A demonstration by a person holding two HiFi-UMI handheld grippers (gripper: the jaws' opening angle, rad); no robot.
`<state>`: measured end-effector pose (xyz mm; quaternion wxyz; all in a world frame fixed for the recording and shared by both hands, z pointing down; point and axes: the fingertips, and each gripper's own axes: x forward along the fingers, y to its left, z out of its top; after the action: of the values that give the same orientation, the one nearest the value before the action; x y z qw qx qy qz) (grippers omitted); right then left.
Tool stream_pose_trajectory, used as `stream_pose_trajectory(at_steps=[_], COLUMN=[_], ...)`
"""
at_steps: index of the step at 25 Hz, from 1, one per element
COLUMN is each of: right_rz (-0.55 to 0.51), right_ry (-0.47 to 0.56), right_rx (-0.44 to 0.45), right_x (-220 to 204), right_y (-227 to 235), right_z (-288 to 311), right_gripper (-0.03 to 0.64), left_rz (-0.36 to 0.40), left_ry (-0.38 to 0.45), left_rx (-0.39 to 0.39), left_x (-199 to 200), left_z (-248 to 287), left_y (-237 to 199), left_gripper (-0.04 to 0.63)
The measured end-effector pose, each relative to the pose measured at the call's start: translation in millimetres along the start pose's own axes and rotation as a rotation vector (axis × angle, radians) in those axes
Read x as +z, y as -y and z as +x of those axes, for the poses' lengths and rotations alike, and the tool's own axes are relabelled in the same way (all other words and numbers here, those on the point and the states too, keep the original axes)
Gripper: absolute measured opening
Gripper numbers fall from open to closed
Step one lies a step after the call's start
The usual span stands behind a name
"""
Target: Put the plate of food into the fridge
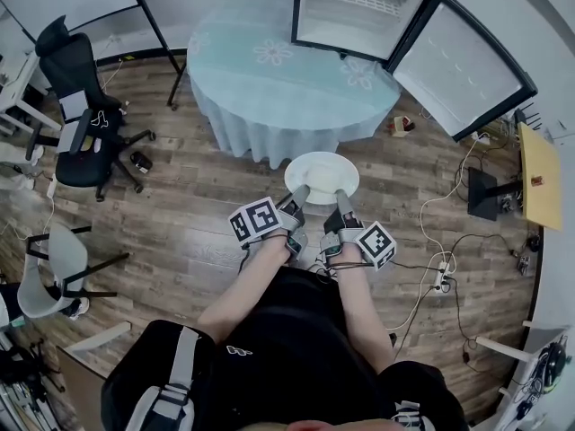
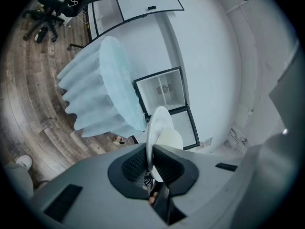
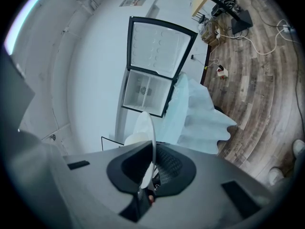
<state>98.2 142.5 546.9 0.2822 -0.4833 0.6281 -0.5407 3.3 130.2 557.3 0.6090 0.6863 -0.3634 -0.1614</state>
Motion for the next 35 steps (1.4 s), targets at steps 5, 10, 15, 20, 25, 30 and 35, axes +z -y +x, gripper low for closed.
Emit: stream_pose_trajectory(at_steps=[5, 10, 15, 20, 25, 30, 35], right_rz=[-0.01, -0.003, 0.011, 0.024, 0.051, 0.027, 0.041], right_ry=[0.006, 0.024, 0.03, 0.035, 0.015, 0.003, -0.017], right_rx=[-0.013, -0.033, -0.071, -0.083, -0.069, -0.028, 0.041], right_x=[-5.6, -13.6, -10.1, 13.4, 46.4, 96.2, 135.7], right_y=[-2.4, 2.4, 13.0, 24.8, 35.9, 28.1, 15.8], right_z=[14.2, 26.2, 27.5, 44.2, 66.6, 99.2, 130.0], right_gripper=[0.018, 0.018, 0.018, 0.018, 0.018, 0.018, 0.018], left_rz=[-0.005, -0.015, -0.04, -0.046, -0.067, -0.039, 0.001], left_ry=[-0.01, -0.032, -0.065, -0.069, -0.053, -0.023, 0.025], left_rx=[0.005, 0.01, 0.031, 0.04, 0.057, 0.039, 0.023], left_x=[15.1, 26.8, 22.4, 27.8, 31.1, 51.6, 72.4], left_z=[0.7, 3.0, 11.8, 42.2, 82.5, 131.5, 170.5], left_y=[-5.6, -16.9, -25.9, -26.8, -25.0, 0.3, 25.0], left_gripper=[0.035, 0.035, 0.035, 0.035, 0.034, 0.034, 0.034])
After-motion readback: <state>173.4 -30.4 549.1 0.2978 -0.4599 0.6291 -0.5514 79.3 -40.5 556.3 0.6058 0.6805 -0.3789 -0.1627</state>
